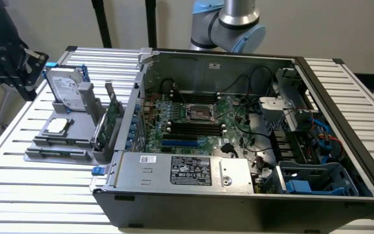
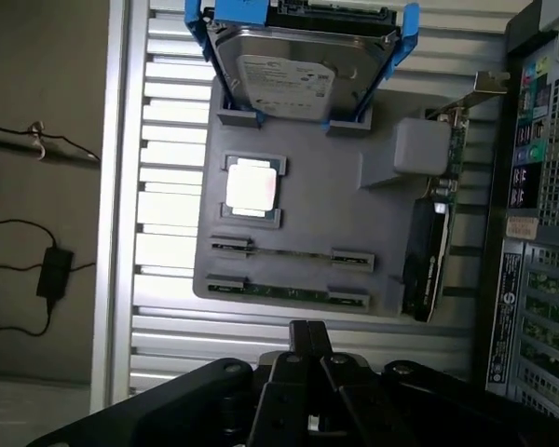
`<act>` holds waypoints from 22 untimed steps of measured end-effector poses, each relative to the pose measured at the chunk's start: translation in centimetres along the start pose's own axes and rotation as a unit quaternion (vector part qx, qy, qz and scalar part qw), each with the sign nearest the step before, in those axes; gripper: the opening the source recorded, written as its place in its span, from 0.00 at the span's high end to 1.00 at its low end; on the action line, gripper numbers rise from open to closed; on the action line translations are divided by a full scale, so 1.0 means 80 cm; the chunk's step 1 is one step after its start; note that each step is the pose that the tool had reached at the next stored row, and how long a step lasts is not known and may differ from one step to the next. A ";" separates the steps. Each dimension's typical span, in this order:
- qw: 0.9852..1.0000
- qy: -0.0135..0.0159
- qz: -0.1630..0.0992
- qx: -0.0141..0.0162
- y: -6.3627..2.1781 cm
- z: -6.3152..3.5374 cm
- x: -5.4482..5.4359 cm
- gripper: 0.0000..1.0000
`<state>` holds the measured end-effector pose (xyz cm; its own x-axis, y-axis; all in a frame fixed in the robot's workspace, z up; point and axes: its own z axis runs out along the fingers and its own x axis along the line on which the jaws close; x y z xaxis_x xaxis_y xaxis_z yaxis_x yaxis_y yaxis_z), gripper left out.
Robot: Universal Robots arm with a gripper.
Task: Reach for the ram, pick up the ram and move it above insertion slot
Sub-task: 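Reach for the ram, then pick up the ram and move it above insertion slot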
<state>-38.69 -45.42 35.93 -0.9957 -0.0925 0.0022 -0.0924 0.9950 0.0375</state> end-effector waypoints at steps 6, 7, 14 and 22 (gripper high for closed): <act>0.998 0.002 -0.055 0.000 0.000 0.000 0.000 0.89; 0.998 0.002 -0.064 0.000 0.000 0.000 0.000 0.89; 0.992 0.005 -0.127 0.000 0.000 0.001 0.000 0.89; 0.980 0.008 -0.199 0.000 0.000 0.002 0.000 0.89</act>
<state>-38.69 -45.42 35.78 -0.8810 -0.4731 0.0023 -0.4727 0.8804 0.0374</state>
